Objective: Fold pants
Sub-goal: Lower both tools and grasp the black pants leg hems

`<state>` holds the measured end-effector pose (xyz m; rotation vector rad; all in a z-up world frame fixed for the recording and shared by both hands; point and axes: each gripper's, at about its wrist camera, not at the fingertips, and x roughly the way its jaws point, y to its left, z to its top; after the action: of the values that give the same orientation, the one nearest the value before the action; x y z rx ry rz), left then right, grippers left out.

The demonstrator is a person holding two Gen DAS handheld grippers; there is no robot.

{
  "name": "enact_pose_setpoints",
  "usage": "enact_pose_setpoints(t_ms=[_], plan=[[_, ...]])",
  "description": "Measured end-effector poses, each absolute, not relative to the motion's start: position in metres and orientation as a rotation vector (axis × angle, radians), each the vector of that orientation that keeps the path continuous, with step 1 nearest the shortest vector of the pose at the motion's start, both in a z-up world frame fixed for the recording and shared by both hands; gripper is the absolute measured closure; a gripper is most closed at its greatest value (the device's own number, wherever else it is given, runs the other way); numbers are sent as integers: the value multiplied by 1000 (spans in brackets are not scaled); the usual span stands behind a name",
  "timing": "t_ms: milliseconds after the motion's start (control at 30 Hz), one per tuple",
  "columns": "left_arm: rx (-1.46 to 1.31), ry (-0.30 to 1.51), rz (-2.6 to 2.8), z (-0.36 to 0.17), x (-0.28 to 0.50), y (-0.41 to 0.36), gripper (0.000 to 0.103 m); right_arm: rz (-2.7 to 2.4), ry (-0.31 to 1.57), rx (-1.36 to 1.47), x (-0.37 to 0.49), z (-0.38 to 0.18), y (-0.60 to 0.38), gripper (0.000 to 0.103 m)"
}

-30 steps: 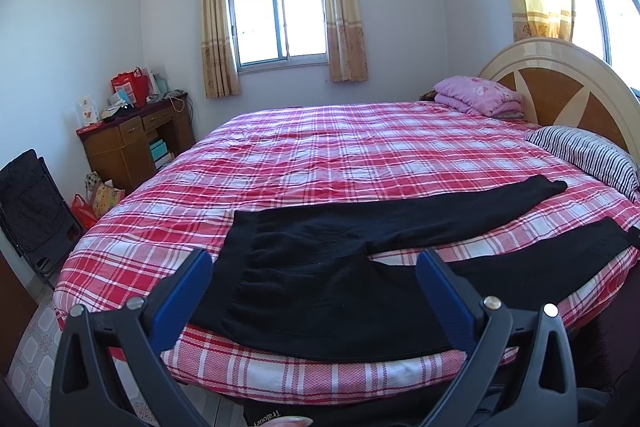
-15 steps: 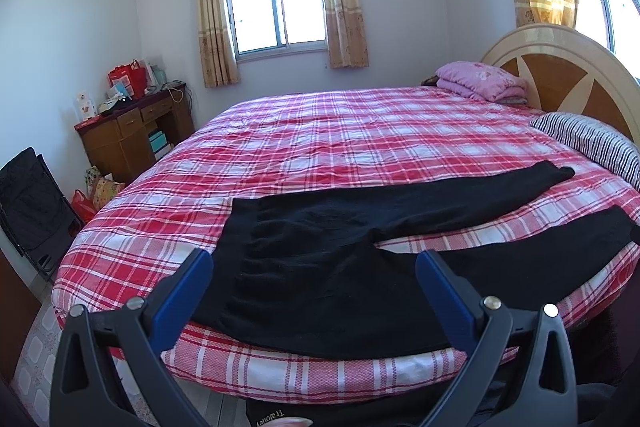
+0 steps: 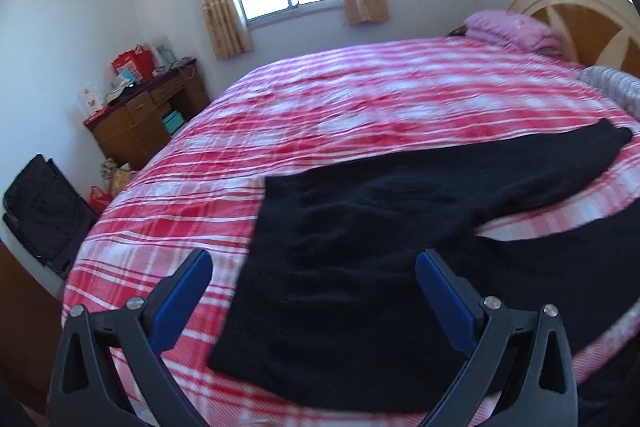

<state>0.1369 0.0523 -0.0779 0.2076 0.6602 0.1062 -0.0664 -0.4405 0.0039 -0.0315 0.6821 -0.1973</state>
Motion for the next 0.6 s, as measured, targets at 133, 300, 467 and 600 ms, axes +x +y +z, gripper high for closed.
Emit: enact_pose_setpoints(t_ms=[133,300,467,600], plan=[[170,751,147,-89,190,94,0,-205,698,-48,-29,9,-465,1],[120,817,192,-102,246,132,0,-246,700,-48,15,13,-503,1],[45,897,127,-124,295,136,0,-270,720,-40,49,10,-533,2],[87,938,104,-139,326,131,5,-277,763,-9,77,8,-557,9]])
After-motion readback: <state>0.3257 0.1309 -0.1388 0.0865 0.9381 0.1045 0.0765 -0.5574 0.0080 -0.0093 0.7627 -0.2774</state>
